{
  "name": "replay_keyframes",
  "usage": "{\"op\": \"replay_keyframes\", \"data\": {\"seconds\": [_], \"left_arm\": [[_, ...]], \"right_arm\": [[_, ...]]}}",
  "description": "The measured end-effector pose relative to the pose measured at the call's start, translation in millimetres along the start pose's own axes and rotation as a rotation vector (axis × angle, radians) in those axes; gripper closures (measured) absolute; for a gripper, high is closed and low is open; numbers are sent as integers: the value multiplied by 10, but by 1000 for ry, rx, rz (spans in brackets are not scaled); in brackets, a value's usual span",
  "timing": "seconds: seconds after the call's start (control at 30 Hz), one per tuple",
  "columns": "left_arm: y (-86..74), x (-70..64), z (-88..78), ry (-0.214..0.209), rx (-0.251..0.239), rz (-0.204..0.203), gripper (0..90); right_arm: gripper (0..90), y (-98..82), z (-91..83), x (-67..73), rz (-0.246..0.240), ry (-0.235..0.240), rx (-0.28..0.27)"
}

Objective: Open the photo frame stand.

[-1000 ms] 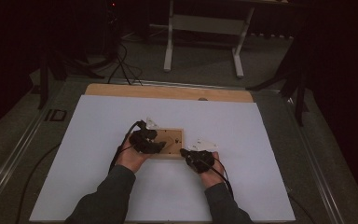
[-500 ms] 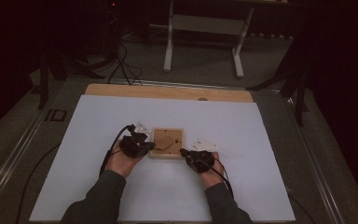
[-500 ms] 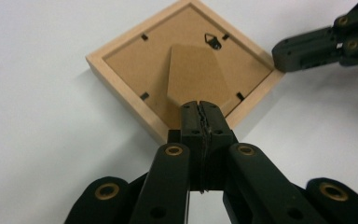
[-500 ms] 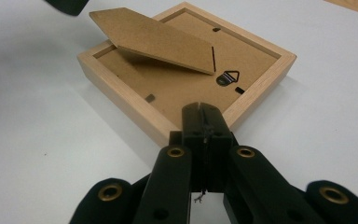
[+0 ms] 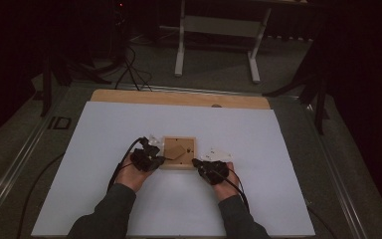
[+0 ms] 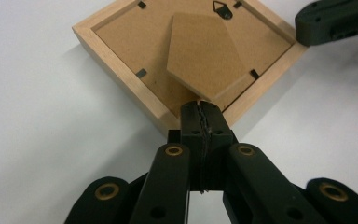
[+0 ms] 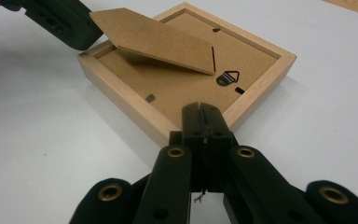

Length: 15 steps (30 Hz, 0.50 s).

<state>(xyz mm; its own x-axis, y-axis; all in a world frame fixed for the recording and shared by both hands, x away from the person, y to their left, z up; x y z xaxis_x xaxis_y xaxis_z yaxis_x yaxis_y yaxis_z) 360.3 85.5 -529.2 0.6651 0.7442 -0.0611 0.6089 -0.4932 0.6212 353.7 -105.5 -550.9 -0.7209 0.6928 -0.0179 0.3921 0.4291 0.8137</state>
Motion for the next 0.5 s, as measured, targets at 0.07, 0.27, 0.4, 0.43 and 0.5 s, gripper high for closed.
{"op": "replay_keyframes", "data": {"seconds": [0.07, 0.27, 0.4, 0.43, 0.5], "left_arm": [[26, 3, -16, -3, -11, -8, 892], [162, -1, -83, -1, -39, -6, 893], [202, 2, -74, -8, -38, -11, 881], [202, -1, -68, -12, -37, -13, 875], [202, -10, -56, -19, -35, -15, 850]], "right_arm": [[897, -1, 0, -1, -2, 0, 1], [898, -1, 0, -1, -3, -1, 0], [897, 0, 0, -1, -2, -1, 0], [897, 0, 0, -1, -2, -1, 0], [897, 0, 0, -2, -2, 0, -1]]}}
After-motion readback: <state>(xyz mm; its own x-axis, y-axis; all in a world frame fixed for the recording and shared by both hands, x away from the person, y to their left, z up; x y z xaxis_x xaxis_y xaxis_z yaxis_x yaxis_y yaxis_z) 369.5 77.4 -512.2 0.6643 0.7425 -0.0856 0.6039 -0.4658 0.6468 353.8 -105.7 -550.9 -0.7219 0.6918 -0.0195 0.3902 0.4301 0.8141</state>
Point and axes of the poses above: each handheld gripper's, and its own axes: z roughly forward along the jaws, y roughly out of its top, x roughly to its left, the point moved 5 cm from there along z, roughly forward along the jaws
